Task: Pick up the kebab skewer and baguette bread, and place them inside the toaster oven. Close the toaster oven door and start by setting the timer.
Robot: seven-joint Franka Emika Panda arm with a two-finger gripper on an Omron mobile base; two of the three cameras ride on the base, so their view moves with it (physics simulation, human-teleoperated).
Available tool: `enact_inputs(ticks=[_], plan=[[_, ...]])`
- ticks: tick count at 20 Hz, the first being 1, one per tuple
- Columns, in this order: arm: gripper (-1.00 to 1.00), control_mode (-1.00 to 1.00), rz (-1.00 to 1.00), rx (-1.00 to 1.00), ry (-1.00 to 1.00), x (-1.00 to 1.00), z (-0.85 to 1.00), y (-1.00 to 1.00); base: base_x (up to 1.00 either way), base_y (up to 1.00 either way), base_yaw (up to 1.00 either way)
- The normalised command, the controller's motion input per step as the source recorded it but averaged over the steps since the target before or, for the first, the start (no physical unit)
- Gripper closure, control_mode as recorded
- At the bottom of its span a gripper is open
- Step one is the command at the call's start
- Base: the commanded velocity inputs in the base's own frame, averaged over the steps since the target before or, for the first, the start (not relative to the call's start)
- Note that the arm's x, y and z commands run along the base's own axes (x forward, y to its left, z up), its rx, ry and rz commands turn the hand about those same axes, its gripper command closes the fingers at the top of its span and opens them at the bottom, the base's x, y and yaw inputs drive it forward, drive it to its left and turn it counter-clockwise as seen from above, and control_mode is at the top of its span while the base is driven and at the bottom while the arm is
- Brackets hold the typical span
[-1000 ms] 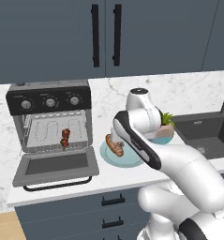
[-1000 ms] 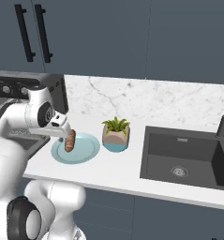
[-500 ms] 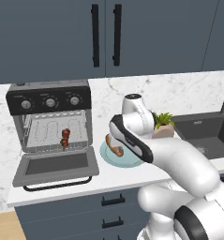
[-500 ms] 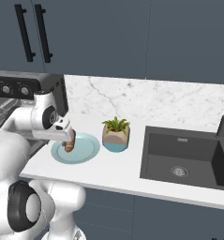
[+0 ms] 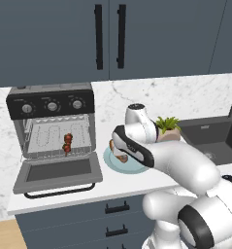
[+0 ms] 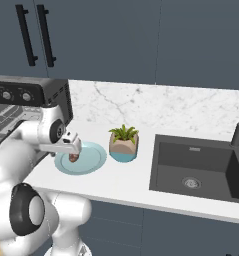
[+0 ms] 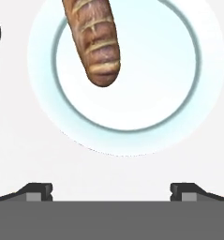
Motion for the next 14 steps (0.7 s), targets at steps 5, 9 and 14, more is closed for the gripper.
enact_inputs(ticks=[5,9,14], plan=[[-1.0,-1.0,0.0,0.0,0.0,0.34,-0.17,0.0,0.0,0.0,0.0],[-1.0,-1.0,0.0,0.0,0.0,0.37,-0.26,0.0,0.0,0.0,0.0],[-1.0,-1.0,0.0,0.0,0.0,0.24,-0.21,0.0,0.0,0.0,0.0]])
